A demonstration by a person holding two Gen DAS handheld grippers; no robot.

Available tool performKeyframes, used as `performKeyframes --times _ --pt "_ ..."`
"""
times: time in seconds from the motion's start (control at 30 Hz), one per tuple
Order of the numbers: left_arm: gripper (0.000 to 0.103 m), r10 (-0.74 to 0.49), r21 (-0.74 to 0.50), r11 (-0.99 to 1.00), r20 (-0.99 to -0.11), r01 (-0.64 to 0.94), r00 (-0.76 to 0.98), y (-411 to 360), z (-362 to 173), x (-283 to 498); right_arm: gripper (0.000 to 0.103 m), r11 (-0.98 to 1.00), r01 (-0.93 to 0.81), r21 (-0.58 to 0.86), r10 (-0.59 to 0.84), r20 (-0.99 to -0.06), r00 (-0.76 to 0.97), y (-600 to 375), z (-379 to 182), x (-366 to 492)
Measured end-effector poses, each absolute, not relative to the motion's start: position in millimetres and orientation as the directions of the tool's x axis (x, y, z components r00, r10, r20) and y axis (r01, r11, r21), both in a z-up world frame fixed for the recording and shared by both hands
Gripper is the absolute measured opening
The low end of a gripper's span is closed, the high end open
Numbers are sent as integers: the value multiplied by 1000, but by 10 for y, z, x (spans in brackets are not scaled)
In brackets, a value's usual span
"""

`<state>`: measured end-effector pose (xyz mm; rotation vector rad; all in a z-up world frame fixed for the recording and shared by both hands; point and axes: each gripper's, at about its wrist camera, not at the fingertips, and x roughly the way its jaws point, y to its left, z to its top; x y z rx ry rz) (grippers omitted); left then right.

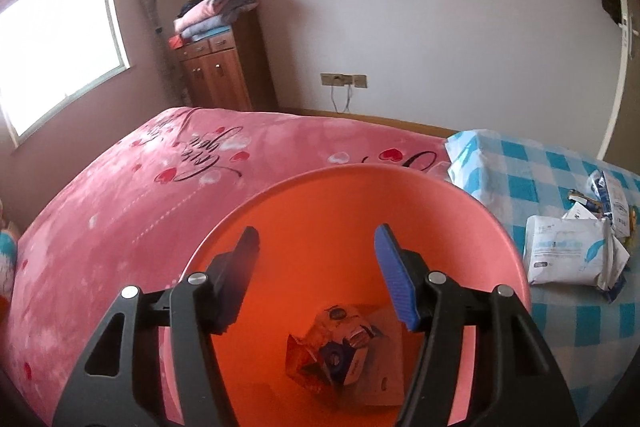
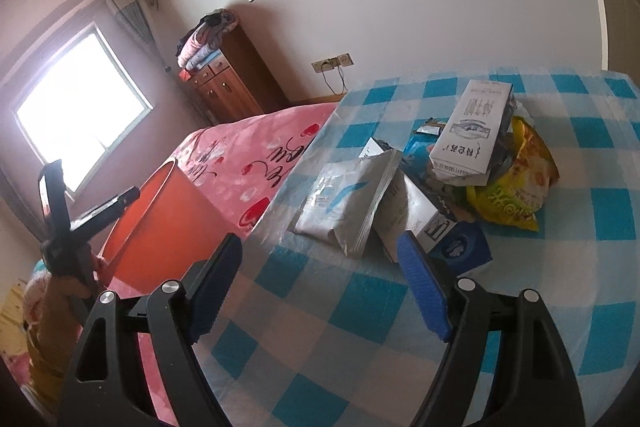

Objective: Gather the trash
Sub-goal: 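Move both grippers back from the bucket toward the trash pile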

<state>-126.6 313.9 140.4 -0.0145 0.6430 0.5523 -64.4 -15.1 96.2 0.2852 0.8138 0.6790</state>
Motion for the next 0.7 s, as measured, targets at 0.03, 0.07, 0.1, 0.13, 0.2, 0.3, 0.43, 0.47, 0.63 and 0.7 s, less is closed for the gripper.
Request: performKeyframes --times 0.03,0.07,0.1,0.13,0.2,0.3,0.43,0.47,0.63,0.7 --pt "62 497 178 854 -561 -489 662 3099 1398 -1275 80 756 -441 484 655 -573 493 -163 952 -637" --pt "62 504 196 853 -551 -484 665 3060 1399 -1272 80 757 -435 487 653 -573 496 -180 940 -630" --pt "62 508 203 852 -544 -482 668 3038 1399 -1276 82 760 -432 486 650 -570 502 -194 938 -634" --pt "62 503 197 855 -541 -481 674 3038 1406 -1283 89 767 -427 478 641 -568 517 -219 940 -635" --pt "62 492 173 859 -539 -482 683 3065 1431 -1305 90 792 -415 447 610 -567 554 -273 957 -653" --pt "62 498 160 857 -505 -490 705 3043 1471 -1320 90 833 -397 384 553 -578 600 -352 962 -650" --pt "62 519 177 849 -462 -499 719 2947 1511 -1322 90 850 -366 379 527 -580 622 -534 904 -596" --pt "62 527 188 845 -445 -500 724 2906 1535 -1331 90 851 -351 391 524 -580 624 -607 876 -566" --pt "63 534 210 845 -366 -491 762 2630 1717 -1370 90 851 -288 439 514 -583 629 -888 735 -441" --pt "64 502 180 865 -353 -469 790 2512 1796 -1398 90 850 -272 451 512 -584 631 -964 697 -415"
